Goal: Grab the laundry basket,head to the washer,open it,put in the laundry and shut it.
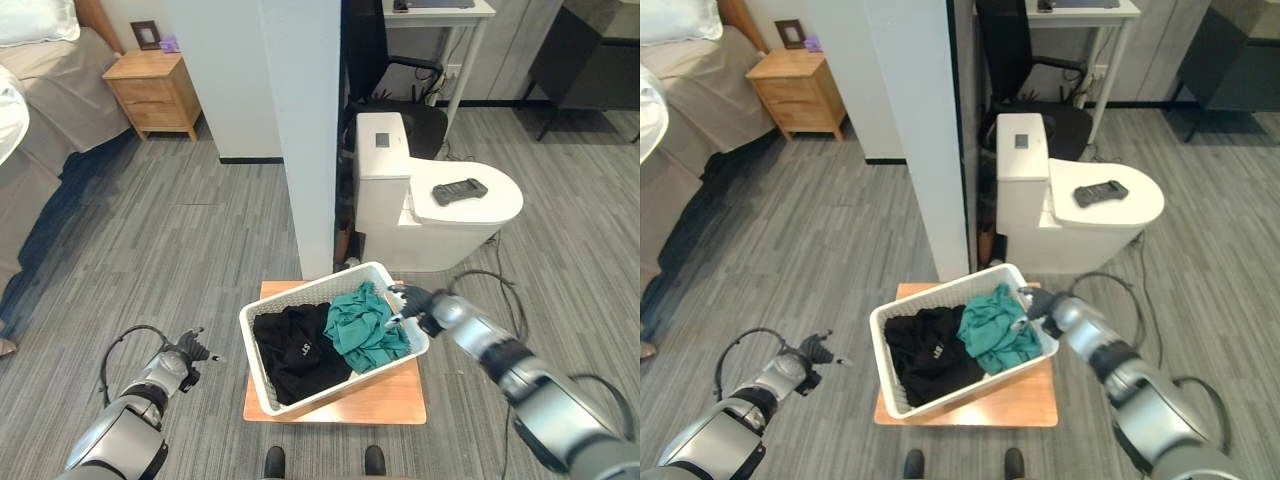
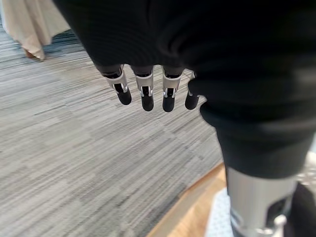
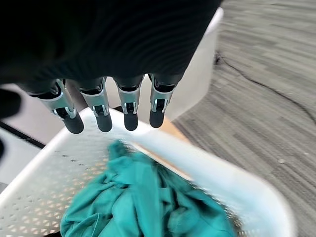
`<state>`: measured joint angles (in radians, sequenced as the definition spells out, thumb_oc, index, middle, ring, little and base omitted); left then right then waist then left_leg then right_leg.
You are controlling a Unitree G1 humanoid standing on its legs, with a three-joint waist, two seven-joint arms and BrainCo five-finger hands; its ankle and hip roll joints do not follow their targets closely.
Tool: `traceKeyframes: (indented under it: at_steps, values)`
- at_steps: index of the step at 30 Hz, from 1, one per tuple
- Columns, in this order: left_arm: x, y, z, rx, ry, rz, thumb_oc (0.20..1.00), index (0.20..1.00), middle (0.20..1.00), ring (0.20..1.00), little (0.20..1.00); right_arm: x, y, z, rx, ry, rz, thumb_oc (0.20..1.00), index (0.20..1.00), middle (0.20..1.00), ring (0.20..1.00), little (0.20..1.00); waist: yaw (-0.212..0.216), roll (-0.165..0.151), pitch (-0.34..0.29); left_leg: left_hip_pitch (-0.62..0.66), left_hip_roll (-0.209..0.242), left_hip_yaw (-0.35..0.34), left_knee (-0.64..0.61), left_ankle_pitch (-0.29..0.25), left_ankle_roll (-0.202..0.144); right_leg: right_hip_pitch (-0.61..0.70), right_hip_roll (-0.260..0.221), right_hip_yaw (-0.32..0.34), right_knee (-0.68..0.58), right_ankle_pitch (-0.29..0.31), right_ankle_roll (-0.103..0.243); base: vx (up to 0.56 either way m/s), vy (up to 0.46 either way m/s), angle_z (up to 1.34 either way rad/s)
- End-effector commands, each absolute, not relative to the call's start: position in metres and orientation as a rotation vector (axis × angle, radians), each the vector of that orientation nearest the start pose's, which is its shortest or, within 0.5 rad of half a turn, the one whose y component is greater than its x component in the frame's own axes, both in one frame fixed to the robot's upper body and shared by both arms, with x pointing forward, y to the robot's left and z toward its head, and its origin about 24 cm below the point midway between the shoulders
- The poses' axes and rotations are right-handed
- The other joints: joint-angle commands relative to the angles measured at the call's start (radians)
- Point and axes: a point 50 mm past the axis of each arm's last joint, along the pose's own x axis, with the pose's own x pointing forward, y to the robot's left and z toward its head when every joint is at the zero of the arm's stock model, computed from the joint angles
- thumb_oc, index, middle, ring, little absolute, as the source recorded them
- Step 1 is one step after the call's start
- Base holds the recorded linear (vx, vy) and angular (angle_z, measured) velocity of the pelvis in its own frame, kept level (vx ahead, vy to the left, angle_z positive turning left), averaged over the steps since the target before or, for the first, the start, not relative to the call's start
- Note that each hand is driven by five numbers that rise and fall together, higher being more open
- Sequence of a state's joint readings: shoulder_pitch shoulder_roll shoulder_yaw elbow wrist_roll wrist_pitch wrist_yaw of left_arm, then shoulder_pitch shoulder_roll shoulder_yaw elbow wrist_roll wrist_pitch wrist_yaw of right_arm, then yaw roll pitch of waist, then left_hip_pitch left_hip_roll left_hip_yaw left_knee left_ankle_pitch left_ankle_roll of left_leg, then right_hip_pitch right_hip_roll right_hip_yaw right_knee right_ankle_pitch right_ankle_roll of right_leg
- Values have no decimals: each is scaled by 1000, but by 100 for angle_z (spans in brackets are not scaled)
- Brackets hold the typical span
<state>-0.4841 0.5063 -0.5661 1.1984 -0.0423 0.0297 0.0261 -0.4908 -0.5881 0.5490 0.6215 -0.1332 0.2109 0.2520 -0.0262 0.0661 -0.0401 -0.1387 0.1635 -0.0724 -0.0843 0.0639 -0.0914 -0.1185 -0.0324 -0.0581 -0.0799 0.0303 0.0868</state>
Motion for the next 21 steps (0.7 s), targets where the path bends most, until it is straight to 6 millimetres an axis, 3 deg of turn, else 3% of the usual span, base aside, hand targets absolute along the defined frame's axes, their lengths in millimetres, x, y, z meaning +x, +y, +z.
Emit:
traceKeyframes:
  at_steps: [1,2,4,6,10,21]
  values:
    - [300,289,-22,836,697,8,1000,1000,1000,1000,1000,321,-246,33,-982,494,299,1000,1000,1000,1000,1000,0,-56,30,-81,30,-91,-3,100,-18,-15,-74,-39,-7,14,52,0,0,0]
    - [300,289,-23,838,699,5,1000,1000,1000,1000,1000,320,-248,32,-981,498,298,1000,1000,1000,1000,1000,3,-57,27,-77,32,-91,-3,90,-19,-10,-73,-40,-7,5,52,-44,25,3]
    - [312,272,-10,829,601,-55,1000,1000,1000,1000,1000,310,-274,49,-1031,453,173,1000,1000,1000,1000,1000,3,-44,31,-92,27,-99,-3,100,-16,-16,-78,-48,-7,15,51,-6,5,2]
    - [315,261,-6,812,552,-98,1000,1000,1000,1000,1000,304,-284,57,-1067,435,114,1000,1000,1000,1000,1000,5,-36,32,-96,23,-103,-3,97,-13,-17,-81,-52,-7,15,51,-9,16,6]
    - [310,247,-4,764,511,-151,1000,1000,1000,1000,1000,289,-296,54,-1070,461,51,1000,1000,1000,1000,1000,14,-27,35,-92,18,-106,-3,77,-8,-11,-84,-60,-7,4,50,25,7,3]
    - [294,239,-34,730,637,-164,1000,1000,1000,1000,1000,287,-276,33,-949,483,88,1000,1000,1000,1000,1000,15,-13,59,-104,10,-103,-3,79,-3,-26,-85,-59,-7,9,49,-5,4,3]
